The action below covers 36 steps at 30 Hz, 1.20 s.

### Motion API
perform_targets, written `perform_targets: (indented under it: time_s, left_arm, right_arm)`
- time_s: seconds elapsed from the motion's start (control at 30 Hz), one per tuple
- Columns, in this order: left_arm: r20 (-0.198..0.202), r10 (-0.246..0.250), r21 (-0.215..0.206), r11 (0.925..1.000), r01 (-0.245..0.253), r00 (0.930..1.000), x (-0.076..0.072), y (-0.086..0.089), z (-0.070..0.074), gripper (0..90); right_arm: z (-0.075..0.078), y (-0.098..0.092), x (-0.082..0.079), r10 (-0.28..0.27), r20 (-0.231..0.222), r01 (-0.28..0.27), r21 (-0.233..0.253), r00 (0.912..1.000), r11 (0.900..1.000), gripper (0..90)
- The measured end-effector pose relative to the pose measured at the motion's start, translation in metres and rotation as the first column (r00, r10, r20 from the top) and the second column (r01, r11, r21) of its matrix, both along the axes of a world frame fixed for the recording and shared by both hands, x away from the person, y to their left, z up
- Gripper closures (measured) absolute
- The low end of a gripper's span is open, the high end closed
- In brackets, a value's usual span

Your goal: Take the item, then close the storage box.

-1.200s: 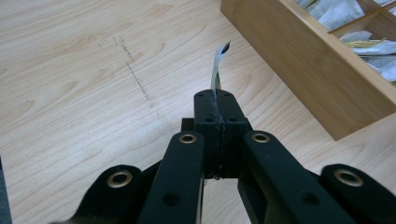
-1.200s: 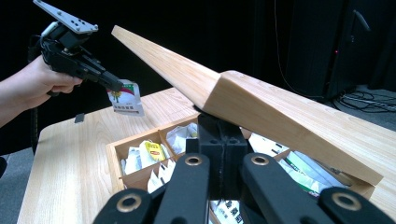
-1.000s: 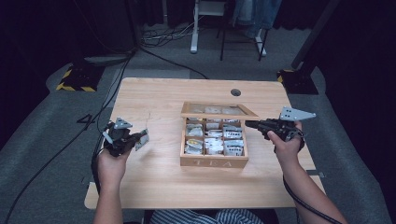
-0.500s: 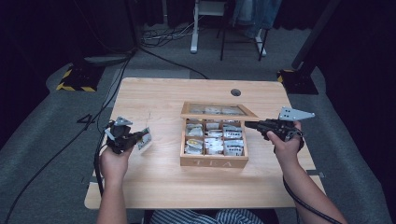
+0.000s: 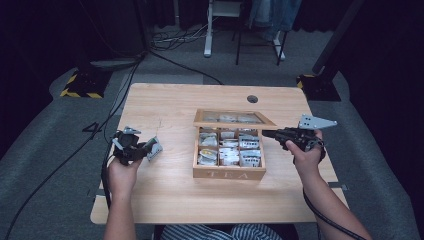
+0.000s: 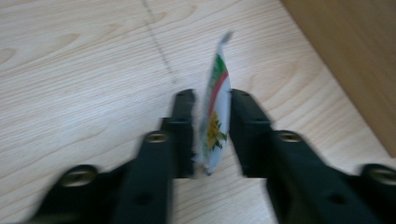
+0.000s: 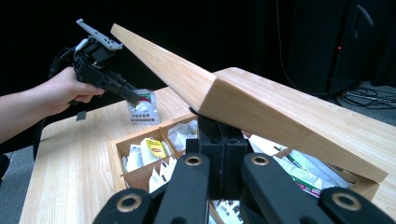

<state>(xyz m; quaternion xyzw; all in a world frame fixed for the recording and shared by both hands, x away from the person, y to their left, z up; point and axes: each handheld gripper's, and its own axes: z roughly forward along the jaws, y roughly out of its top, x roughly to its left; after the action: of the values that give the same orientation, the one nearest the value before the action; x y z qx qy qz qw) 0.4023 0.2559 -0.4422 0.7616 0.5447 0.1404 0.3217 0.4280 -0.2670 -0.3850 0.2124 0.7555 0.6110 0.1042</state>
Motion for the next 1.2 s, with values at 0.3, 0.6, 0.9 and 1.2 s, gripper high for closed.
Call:
perform_targets:
  time_s: [0.3,0.6,0.9,1.2]
  left_arm:
    - [0.006,0.095,0.081,0.9922,-0.095,0.9954,-0.005,0.009,0.005,41.2]
    - [0.062,0.015,0.008,0.9998,-0.016,0.9980,-0.026,0.002,0.020,39.8]
    - [0.129,-0.107,0.007,0.9942,0.107,0.9859,-0.058,-0.027,0.038,39.9]
    - [0.130,-0.264,0.011,0.9642,0.265,0.9557,-0.079,-0.053,0.026,40.2]
  right_arm:
    - [0.000,0.000,0.000,0.004,-0.003,-0.004,0.001,1.0000,1.000,90.0]
    - [0.000,0.000,0.001,0.009,-0.004,-0.009,0.000,1.0000,1.000,90.0]
    - [0.000,-0.001,0.001,0.012,-0.007,-0.012,-0.001,0.9999,1.000,90.0]
    - [-0.002,-0.001,-0.004,0.017,-0.016,-0.017,-0.019,0.9997,1.000,90.0]
